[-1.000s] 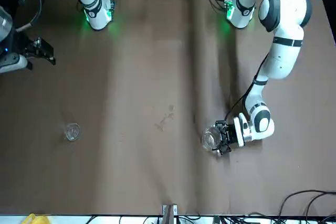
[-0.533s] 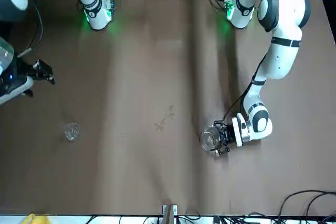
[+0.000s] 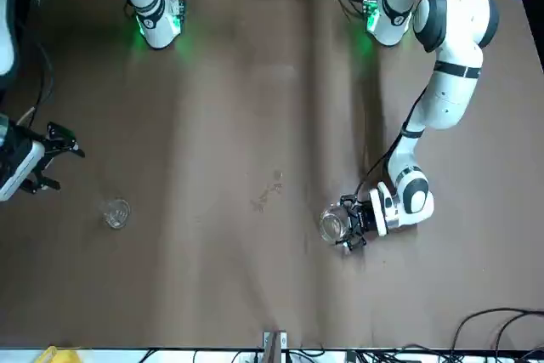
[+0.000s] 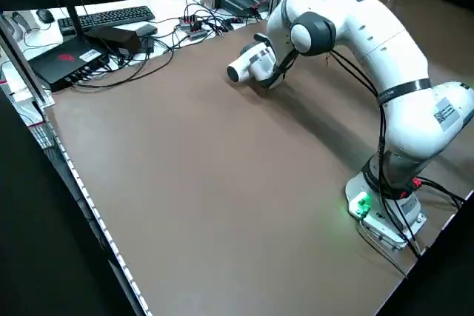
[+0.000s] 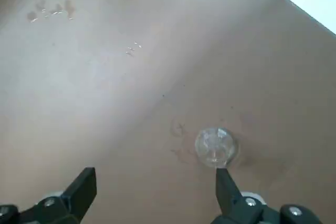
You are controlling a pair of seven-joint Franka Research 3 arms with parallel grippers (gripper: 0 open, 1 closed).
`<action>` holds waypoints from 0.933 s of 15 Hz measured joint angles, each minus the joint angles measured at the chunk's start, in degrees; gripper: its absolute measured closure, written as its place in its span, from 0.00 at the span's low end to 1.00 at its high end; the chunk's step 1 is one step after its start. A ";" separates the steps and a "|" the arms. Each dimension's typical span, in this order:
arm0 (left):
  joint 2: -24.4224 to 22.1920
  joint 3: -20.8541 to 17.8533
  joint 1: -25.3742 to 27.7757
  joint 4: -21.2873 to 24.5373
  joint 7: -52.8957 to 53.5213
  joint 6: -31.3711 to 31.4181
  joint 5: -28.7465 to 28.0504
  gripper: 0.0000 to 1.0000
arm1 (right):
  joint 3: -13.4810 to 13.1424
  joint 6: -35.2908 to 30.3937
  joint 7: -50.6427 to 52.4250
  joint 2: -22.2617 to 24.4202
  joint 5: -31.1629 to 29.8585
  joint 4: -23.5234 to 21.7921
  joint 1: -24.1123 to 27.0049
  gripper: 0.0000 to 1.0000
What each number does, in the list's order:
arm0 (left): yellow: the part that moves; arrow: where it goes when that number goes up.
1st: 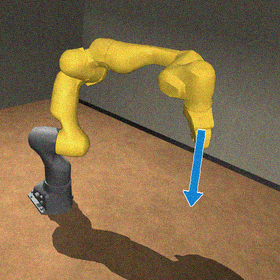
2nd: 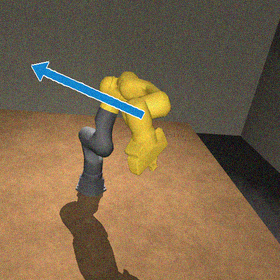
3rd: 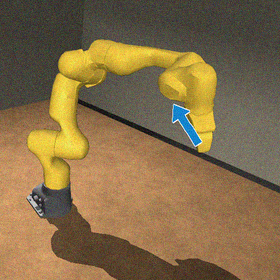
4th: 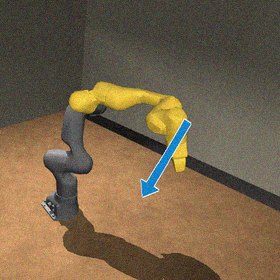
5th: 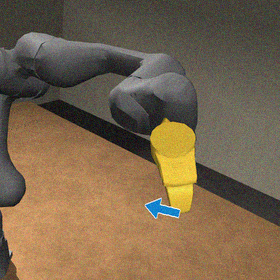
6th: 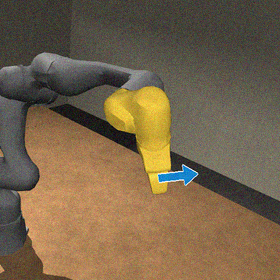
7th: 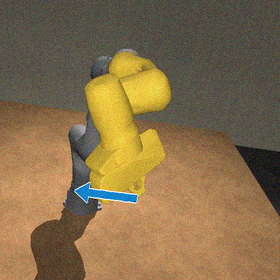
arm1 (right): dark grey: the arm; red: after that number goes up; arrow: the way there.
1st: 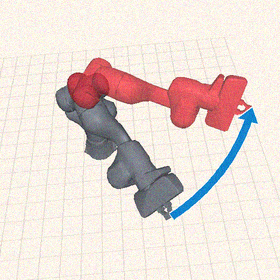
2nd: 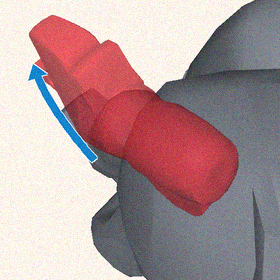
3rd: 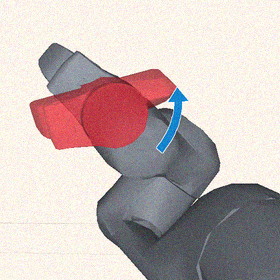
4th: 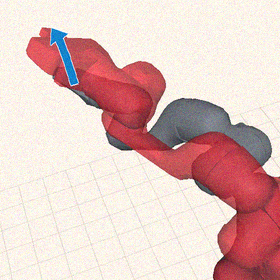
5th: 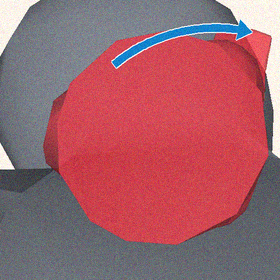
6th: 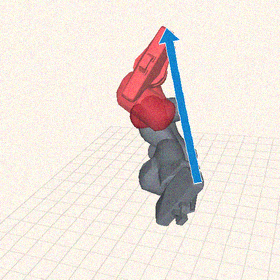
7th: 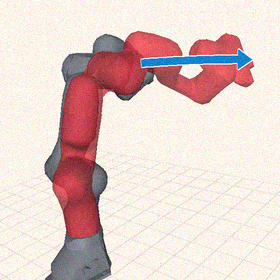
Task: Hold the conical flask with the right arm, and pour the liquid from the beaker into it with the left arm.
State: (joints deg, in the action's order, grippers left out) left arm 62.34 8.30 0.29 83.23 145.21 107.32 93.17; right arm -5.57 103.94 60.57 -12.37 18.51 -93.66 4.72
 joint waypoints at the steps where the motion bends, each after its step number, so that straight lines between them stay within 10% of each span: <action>1: 0.00 0.00 0.00 -0.01 0.03 0.00 0.00 0.04 | -0.04 0.06 5.04 -1.26 2.74 0.00 1.43 0.00; 14: -5.22 0.42 -0.29 -1.98 -3.56 -0.22 0.04 0.04 | -0.12 -1.74 58.00 -19.14 31.00 2.08 16.03 0.00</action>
State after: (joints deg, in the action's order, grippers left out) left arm 57.12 8.72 0.01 81.26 141.65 107.10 93.21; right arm -5.69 102.21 118.57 -31.51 49.52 -91.58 20.76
